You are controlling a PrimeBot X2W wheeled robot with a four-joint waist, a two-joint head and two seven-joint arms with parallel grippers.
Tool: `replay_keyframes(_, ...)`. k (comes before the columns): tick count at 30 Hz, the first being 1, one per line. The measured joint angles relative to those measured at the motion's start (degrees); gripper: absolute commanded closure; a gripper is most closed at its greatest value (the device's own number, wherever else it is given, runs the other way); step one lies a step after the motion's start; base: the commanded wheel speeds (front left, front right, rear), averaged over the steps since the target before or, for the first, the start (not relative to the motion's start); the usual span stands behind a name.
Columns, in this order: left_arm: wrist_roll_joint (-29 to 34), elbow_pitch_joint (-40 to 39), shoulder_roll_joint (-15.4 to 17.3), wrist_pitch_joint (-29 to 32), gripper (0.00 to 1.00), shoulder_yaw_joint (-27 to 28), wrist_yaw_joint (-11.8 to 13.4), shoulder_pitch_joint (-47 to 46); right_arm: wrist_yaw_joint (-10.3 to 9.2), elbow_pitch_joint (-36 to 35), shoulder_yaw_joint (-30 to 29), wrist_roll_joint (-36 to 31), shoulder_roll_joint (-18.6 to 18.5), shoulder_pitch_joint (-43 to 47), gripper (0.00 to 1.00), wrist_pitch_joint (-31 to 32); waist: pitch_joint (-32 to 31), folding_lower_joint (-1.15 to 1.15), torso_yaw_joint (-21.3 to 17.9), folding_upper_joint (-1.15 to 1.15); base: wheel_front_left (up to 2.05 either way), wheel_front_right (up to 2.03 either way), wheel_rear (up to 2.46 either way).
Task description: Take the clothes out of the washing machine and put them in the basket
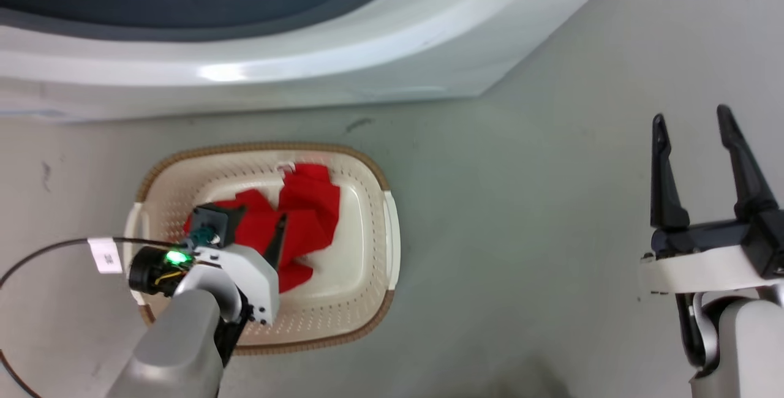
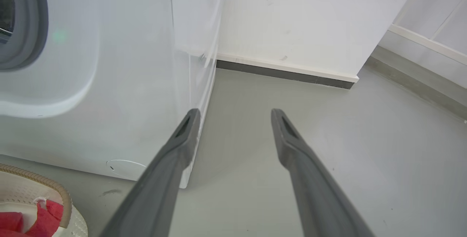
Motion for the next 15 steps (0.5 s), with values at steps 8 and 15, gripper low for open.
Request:
replay_keyframes(8, 1.88, -13.21, 1.34, 0.00, 0.00, 3.13, -0.01, 7.86, -0.01, 2.40, 0.22, 0.36, 0.00, 1.87, 0.00, 0.00, -7.82, 0.00, 0.98, 0.00, 0.00, 0.00, 0.00)
replay_keyframes(15, 2.60, -24.38, 1.59, 0.00, 0.00, 8.26, -0.01, 13.03, -0.01, 3.24, 0.45, 1.05, 0.00, 3.09, 0.00, 0.00, -13.00, -0.01, 1.05, 0.00, 0.00, 0.00, 0.00)
